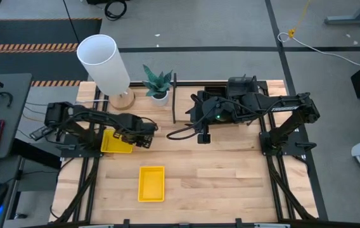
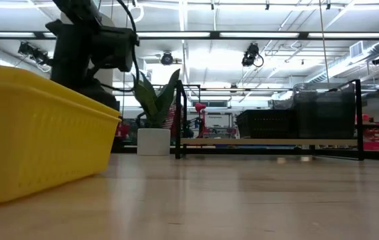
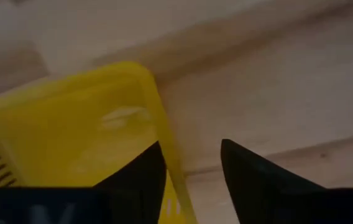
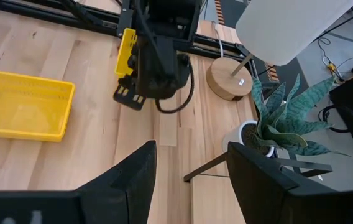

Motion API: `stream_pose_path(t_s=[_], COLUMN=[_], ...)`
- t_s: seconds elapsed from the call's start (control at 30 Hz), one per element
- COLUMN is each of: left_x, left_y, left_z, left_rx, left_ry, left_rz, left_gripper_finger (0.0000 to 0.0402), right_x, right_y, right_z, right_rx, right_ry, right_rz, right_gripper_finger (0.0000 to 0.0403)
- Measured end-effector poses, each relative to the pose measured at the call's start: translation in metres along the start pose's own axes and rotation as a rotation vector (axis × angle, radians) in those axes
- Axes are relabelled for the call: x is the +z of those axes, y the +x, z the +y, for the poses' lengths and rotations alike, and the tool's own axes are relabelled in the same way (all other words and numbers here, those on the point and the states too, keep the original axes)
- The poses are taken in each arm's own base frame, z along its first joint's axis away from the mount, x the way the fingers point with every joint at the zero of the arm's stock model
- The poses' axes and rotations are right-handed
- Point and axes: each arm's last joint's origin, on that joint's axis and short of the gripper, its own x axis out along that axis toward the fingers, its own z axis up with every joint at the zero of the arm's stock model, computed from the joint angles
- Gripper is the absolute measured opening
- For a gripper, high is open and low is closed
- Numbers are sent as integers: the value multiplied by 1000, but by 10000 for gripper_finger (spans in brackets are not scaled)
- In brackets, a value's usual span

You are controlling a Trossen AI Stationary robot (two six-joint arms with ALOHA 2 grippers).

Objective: Stack baskets on shelf by color
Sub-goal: Stack the yellow bin on top of the other yellow bins

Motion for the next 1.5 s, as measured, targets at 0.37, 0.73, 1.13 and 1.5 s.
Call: stream_pose_path(t_s=[0.37,0.73,1.13,1.5], left_x=[-11,-44,-145,-195], left_y=[-4,-94,-165,-142], left_z=[-20,-61,-84,-97], left_rx=[-104,-232,-564,-532], left_ry=[204,617,1080,1138], left_rz=[81,29,-62,-74], left_gripper_finger=[22,6,8,8], right_x=[0,0,-4,0], right_y=[0,0,5,10], right_z=[0,-1,-19,-37], right_rx=[3,5,-47,-27], right_ry=[-1,-23,-22,7], right_rz=[3,3,23,-42], right_gripper_finger=[199,199,199,199])
